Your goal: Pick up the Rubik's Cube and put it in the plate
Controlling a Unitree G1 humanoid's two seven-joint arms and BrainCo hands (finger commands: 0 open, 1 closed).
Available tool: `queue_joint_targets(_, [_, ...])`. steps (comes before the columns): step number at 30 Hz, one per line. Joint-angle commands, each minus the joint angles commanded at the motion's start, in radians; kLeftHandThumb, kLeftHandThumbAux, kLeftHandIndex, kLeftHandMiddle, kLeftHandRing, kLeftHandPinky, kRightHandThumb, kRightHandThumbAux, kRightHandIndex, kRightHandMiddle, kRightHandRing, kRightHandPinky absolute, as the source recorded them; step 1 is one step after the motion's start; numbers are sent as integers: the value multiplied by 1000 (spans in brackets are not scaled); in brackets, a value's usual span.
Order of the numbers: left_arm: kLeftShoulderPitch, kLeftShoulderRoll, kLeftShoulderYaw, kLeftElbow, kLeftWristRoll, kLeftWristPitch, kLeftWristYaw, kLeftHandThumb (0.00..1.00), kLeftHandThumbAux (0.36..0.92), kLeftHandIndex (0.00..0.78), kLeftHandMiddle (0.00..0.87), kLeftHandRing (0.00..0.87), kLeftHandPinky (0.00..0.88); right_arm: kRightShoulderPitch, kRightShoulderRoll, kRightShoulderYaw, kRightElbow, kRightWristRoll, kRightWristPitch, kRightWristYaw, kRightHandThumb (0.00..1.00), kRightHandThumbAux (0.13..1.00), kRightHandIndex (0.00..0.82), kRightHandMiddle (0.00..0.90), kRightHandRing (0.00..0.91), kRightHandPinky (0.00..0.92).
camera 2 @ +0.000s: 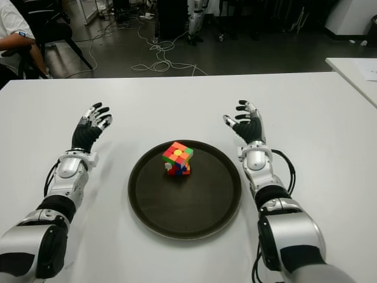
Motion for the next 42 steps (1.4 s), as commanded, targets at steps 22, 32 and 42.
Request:
queue_joint_targets(22, [5, -23, 35, -10, -65, 15, -74, 186, 643, 66, 159, 192, 234, -24, 17, -153, -31, 205, 64, 292, 168, 766, 282, 433, 506, 602])
queue_joint_targets(32, [5, -31, 45, -10, -76, 6, -88, 245, 646, 72, 172, 228, 286, -26, 20, -167, -40, 220, 82, 305, 226, 787, 291, 501, 568, 653])
queue_joint_targets(42, [7, -30, 43, -8, -67, -2, -93, 279, 657, 78, 193, 239, 301, -26, 22, -171, -49, 230, 89, 312, 280, 767, 292, 499, 563, 644])
